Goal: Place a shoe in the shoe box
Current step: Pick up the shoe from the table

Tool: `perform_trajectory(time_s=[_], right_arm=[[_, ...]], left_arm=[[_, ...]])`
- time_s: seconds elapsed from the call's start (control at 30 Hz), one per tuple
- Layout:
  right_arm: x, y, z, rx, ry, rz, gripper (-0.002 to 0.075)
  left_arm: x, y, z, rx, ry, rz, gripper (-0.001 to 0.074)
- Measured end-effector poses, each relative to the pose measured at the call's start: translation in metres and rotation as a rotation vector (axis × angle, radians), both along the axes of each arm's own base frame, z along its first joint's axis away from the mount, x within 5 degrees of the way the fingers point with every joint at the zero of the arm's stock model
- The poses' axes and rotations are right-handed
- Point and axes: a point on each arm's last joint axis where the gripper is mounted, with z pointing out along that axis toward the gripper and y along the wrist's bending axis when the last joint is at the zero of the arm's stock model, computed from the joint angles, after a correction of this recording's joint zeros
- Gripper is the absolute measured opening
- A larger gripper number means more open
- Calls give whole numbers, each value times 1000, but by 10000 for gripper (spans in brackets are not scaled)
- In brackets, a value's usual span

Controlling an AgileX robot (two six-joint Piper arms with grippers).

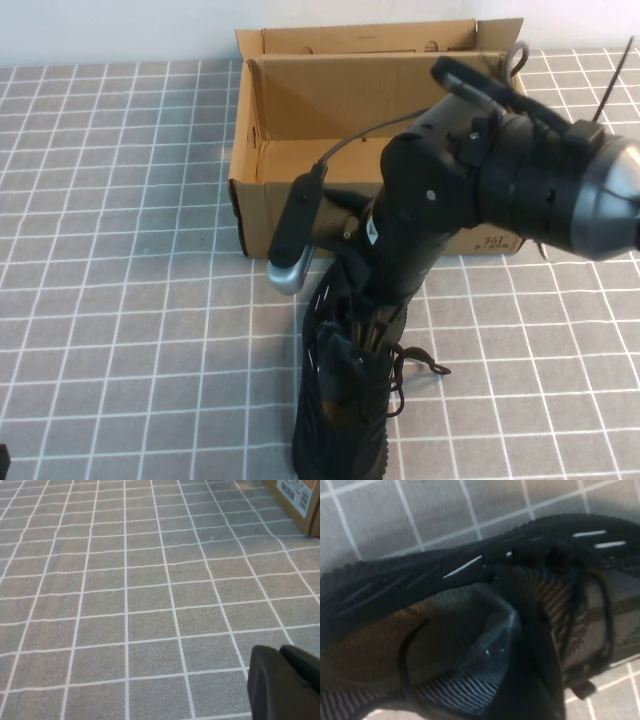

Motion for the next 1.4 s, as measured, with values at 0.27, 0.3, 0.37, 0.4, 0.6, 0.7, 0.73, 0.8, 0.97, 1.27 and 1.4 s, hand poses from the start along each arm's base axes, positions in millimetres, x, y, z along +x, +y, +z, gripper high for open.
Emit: perform_trajectory(time_s=[0.27, 0.3, 0.37, 0.4, 0.6, 0.7, 0.73, 0.8, 0.97, 1.27, 1.4], right_arm=[[4, 4, -16, -31, 30, 0, 431], [4, 4, -17, -32, 31, 0, 431], [4, 4, -18, -37, 30, 1, 428], [5, 4, -18, -39, 28, 2, 421], [5, 4, -21, -46, 31, 2, 308], [6, 5, -21, -42, 27, 2, 279], [6, 5, -21, -41, 27, 2, 274], [6, 5, -21, -39, 27, 2, 245], [5, 6, -21, -39, 37, 2, 50], [-4, -2, -4, -37, 55, -32, -4], [-19, -18, 34, 4, 27, -58, -5]], left_arm=[[0, 0, 0, 0, 0, 0, -1], [0, 0, 0, 0, 0, 0, -1], [0, 0, 0, 0, 0, 0, -1], [0, 0, 0, 0, 0, 0, -1], [0, 0, 0, 0, 0, 0, -1], [0, 0, 0, 0, 0, 0, -1], [0, 0, 0, 0, 0, 0, -1], [0, 0, 0, 0, 0, 0, -1], [0, 0, 0, 0, 0, 0, -1], [0, 0, 0, 0, 0, 0, -1], [0, 0, 0, 0, 0, 0, -1]])
